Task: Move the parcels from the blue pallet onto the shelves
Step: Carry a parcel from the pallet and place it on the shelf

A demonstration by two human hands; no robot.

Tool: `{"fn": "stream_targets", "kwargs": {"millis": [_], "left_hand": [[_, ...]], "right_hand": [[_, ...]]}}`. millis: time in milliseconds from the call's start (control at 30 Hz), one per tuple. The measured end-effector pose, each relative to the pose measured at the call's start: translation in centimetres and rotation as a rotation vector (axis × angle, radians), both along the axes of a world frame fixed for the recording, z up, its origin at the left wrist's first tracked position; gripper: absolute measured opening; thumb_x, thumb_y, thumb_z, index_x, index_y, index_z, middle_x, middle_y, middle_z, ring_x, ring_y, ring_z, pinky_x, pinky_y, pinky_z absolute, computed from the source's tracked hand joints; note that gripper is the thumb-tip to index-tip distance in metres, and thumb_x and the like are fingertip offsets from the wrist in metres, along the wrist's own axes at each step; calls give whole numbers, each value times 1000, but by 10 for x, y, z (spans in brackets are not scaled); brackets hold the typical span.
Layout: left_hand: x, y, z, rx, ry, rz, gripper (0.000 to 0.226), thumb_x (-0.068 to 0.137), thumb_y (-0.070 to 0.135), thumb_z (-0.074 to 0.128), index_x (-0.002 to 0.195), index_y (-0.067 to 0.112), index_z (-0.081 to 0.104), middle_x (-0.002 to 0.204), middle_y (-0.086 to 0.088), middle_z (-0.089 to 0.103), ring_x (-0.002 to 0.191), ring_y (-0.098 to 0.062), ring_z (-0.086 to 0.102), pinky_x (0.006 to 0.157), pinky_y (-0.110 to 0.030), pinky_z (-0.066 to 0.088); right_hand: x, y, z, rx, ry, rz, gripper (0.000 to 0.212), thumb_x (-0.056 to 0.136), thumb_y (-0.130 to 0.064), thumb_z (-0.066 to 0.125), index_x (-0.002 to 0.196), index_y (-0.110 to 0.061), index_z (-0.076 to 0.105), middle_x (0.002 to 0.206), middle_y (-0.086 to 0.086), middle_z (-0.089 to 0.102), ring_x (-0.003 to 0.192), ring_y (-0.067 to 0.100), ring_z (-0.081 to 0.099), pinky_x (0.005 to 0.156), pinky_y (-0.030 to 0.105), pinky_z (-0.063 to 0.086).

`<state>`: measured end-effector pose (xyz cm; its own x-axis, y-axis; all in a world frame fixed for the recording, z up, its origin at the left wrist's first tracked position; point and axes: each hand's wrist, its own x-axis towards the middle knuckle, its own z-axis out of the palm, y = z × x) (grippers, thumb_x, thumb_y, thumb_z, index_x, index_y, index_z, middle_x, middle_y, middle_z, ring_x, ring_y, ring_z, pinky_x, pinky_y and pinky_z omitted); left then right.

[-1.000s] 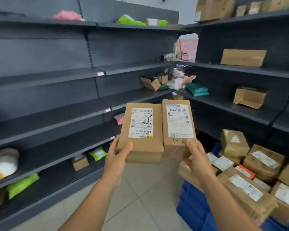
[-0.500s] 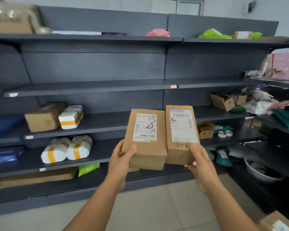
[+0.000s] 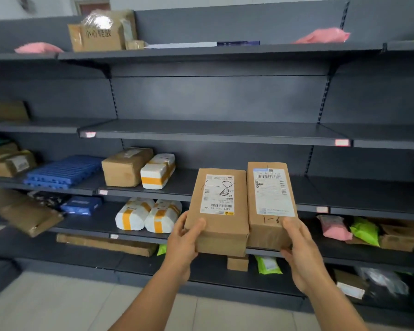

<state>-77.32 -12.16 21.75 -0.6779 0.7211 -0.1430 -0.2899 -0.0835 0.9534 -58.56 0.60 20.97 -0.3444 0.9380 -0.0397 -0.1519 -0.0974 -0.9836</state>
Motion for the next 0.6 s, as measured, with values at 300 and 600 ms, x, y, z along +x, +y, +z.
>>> {"fn": "stream_targets", "kwargs": {"millis": [300,600], "left_hand": [[-89,7,-18,-43,-82,177,52,86,34,67,133,35,46,115,3,58,106,-21,56,98,-52,46],[-214,6,21,61,-82,193,41,89,31,64,127,32,48,111,3,57,101,-20,54,81,-45,50]], "right_hand": [[-113,34,-4,-56,-48,48,43,89,-51,55,130,-39,47,120,-3,59,116,19,51,100,41,41],[-249,44,59,34,-9,53,34,89,-52,55,120,-41,47,118,-6,59,111,16,52,98,43,43]]}}
